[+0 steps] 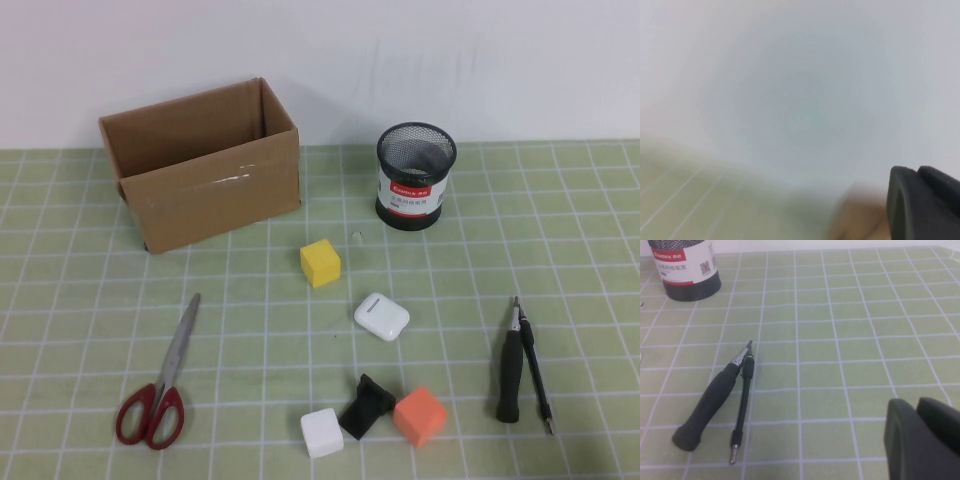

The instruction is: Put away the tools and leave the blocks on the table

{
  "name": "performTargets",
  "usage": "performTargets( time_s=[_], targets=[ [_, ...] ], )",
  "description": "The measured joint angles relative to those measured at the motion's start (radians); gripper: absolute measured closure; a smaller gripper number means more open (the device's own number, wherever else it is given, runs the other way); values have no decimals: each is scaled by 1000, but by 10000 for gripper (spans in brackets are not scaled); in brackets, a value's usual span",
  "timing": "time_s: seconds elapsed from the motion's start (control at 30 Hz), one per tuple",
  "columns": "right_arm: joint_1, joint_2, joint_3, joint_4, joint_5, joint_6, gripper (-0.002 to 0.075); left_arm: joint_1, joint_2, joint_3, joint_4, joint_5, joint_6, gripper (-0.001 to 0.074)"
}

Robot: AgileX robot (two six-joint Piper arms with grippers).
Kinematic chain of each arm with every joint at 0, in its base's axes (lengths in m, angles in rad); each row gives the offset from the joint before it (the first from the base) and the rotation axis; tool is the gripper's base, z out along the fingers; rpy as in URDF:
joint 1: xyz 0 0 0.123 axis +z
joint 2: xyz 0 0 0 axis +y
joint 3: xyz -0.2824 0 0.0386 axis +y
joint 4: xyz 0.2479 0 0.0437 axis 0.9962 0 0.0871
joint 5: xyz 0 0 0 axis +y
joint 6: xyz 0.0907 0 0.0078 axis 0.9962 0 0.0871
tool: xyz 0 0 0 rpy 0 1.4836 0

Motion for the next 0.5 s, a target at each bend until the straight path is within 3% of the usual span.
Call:
performTargets(
  time_s=[0.13,0.33,0.5],
  targets=[
    [0,0,0,0,0,0,733,0,76,-5,65,230,2,739],
    [0,0,0,-1,0,0,733,0,173,23,53,225,18,739],
    [0,0,0,-1,0,0,733,0,308,7,-93,228,171,739]
  ],
)
